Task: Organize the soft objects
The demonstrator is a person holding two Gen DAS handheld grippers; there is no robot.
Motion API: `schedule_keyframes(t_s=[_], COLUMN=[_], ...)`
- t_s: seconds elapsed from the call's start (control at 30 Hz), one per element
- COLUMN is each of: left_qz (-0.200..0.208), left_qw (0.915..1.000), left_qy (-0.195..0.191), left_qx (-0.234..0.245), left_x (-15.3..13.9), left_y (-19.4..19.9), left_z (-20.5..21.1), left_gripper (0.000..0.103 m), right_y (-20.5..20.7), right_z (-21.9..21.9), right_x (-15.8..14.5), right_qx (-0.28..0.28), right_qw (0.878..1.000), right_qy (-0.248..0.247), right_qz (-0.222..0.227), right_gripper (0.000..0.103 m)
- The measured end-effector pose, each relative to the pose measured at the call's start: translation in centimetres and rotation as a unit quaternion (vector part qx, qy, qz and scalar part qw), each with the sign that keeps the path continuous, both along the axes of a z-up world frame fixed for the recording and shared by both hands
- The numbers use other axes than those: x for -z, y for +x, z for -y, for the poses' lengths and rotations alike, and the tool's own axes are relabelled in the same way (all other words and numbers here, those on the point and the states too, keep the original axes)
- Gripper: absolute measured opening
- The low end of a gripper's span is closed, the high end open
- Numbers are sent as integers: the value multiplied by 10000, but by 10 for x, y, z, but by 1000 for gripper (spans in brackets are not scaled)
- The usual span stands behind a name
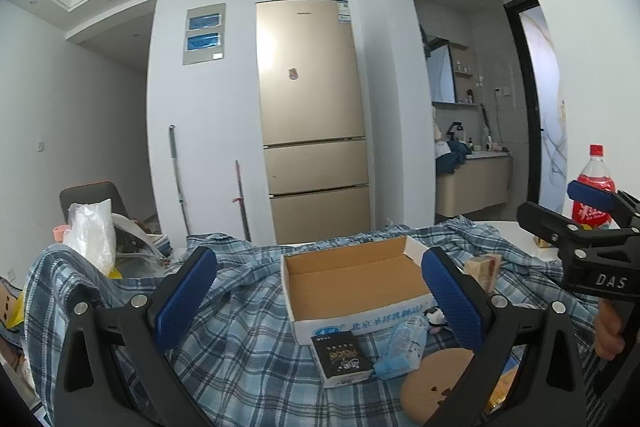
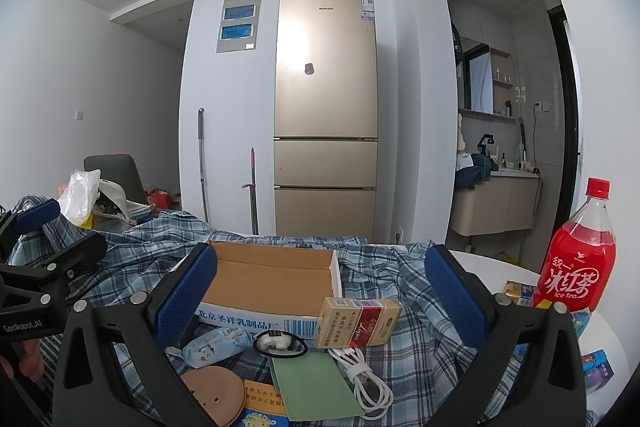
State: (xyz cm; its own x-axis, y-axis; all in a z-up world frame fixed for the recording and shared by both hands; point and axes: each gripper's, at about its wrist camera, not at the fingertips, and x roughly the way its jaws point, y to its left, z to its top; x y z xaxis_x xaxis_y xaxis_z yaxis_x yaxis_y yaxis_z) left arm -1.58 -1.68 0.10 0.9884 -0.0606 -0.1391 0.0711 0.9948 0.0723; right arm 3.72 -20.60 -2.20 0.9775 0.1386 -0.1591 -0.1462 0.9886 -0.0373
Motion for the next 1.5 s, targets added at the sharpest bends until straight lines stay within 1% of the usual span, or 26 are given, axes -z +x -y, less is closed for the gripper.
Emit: schedule_keyframes(t_s=[0.07, 0.13, 0.23, 0.5, 0.6, 0.8, 0.97, 1.03, 1.1, 1.17, 1.27, 1.33, 1.37, 1.43, 1.5], left_qz=[5, 57, 111, 66, 86, 107, 236, 200, 83, 13, -27, -127, -165, -306, -515], left_qw=[10000, 9999, 9998, 9999, 9998, 9998, 9996, 9996, 9997, 9999, 10000, 9996, 9994, 9985, 9967], left_qy=[19, 99, 129, 122, 158, 160, 176, 157, 119, 13, -36, -249, -313, -385, -525], left_qx=[92, -44, -50, -50, -82, -76, 40, 118, 176, 114, 70, 62, 20, -234, -340], left_x=[0, 0, -1, -3, -4, -4, -6, -9, -11, -12, -15, -18, -20, -20, -17], left_y=[-2, -5, -7, -6, -5, -4, -10, -10, -9, -8, -8, -7, -6, 0, 8], left_z=[1, 4, 4, 3, 3, 4, 6, 5, 3, -1, -6, -14, -17, -24, -32], left_gripper=[103, 103, 103, 103, 103, 103, 103, 103, 103, 103, 103, 103, 103, 103, 103], right_y=[0, 1, 3, 5, 5, 4, 6, 8, 12, 16, 28, 35, 39, 46, 51], right_z=[0, 0, 1, -2, -4, -6, -5, -6, -8, -10, -14, -16, -18, -23, -32], right_x=[0, 0, 2, 3, 4, 5, 6, 5, 1, -3, -8, -8, -7, -3, 4], right_qx=[0, 0, -16, -23, -209, -167, -220, -255, -334, -425, -805, -930, -937, -973, -998], right_qw=[10000, 10000, 10000, 9999, 9996, 9997, 9996, 9993, 9987, 9975, 9908, 9863, 9838, 9788, 9738], right_qy=[0, 1, 3, -52, -18, -91, -72, -95, -141, -137, -63, -19, -48, -124, -320], right_qz=[-1, -13, -53, -96, -203, -162, -188, -242, -358, -555, -1085, -1364, -1528, -1800, -2021], right_gripper=[103, 103, 103, 103, 103, 103, 103, 103, 103, 103, 103, 103, 103, 103, 103])
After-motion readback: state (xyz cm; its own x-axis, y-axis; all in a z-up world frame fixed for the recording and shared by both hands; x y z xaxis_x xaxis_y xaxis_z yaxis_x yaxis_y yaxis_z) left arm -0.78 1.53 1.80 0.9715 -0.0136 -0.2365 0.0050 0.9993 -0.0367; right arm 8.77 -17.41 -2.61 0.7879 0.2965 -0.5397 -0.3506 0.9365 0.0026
